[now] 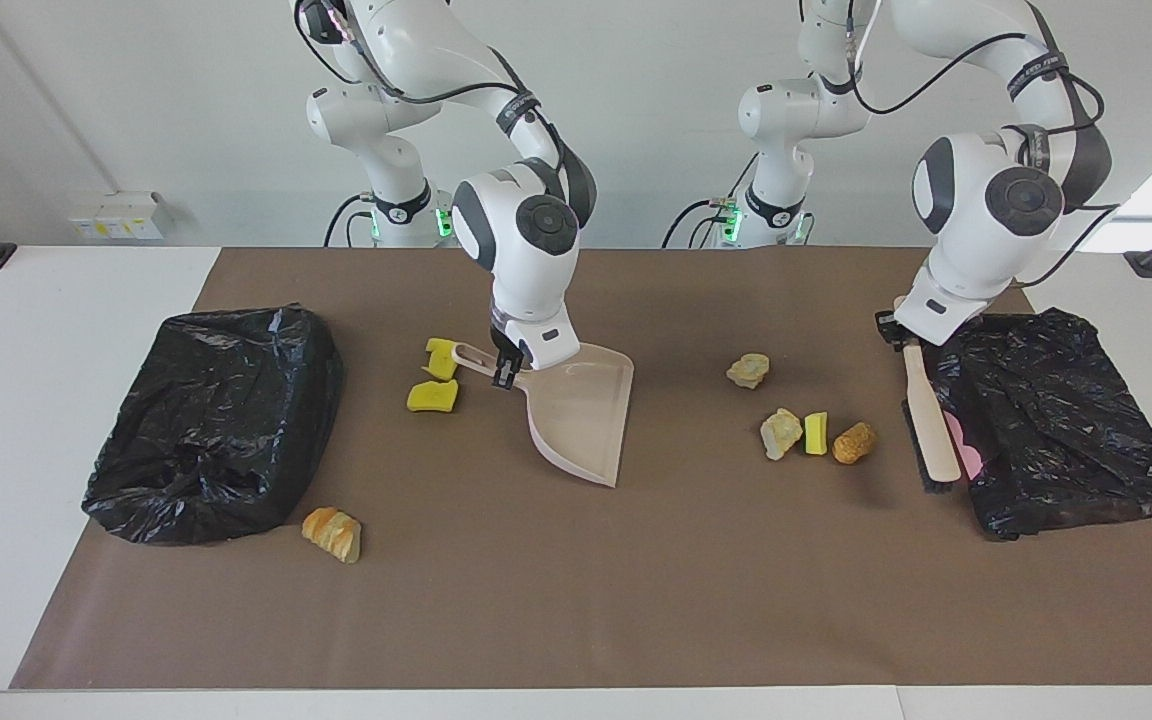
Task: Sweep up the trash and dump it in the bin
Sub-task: 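Sweep the sponges and rocks into the dustpan with the left gripper's brush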
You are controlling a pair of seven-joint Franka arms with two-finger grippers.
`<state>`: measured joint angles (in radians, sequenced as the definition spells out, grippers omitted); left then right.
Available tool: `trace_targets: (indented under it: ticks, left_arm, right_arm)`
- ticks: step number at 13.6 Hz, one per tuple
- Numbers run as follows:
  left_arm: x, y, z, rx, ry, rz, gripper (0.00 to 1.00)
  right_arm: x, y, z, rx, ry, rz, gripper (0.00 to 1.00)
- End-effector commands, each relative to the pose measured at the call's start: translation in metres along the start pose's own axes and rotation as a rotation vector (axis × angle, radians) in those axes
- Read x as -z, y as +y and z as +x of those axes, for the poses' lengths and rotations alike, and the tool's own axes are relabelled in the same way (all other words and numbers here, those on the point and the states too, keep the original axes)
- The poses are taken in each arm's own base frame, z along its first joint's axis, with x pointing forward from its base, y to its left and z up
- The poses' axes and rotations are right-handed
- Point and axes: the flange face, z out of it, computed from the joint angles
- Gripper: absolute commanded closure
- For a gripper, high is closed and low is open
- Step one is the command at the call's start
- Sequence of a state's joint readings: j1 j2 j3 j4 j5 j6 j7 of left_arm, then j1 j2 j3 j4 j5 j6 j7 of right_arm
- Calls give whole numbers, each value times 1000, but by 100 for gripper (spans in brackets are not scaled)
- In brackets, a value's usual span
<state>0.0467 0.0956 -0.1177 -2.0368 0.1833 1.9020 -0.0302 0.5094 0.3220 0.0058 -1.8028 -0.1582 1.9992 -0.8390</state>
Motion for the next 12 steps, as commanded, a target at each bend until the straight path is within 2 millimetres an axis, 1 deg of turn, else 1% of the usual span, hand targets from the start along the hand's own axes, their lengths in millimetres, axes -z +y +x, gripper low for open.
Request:
trace_targets:
  ticks: [1,3,4,6,8,9,10,12]
  left_arm:
    - [-16,6,-19,-29,45,16,100]
    - [-25,16,-31,-48,33,1,100]
    - [-28,27,-37,-55,25,-23,100]
    - [-25,69,-48,-103,24,-51,100]
    - [-26,102,-62,-138,22,-93,100]
    - [-25,117,-64,-158,35,-100,100]
    - [-23,132,-66,-172,46,-110,100]
    - [-16,166,-74,-164,48,-182,100]
  right_arm:
    - [-9,-13,9,64,-1,-28,100]
    - [-13,-12,11,68,5,-34,100]
    - [-15,-12,12,68,6,-34,100]
    - [-14,-11,13,68,9,-38,100]
    - [-16,-9,12,67,15,-42,100]
    - [-16,-8,13,66,22,-50,100]
    - [-22,-9,17,72,22,-49,100]
    - [-30,-8,23,78,30,-56,100]
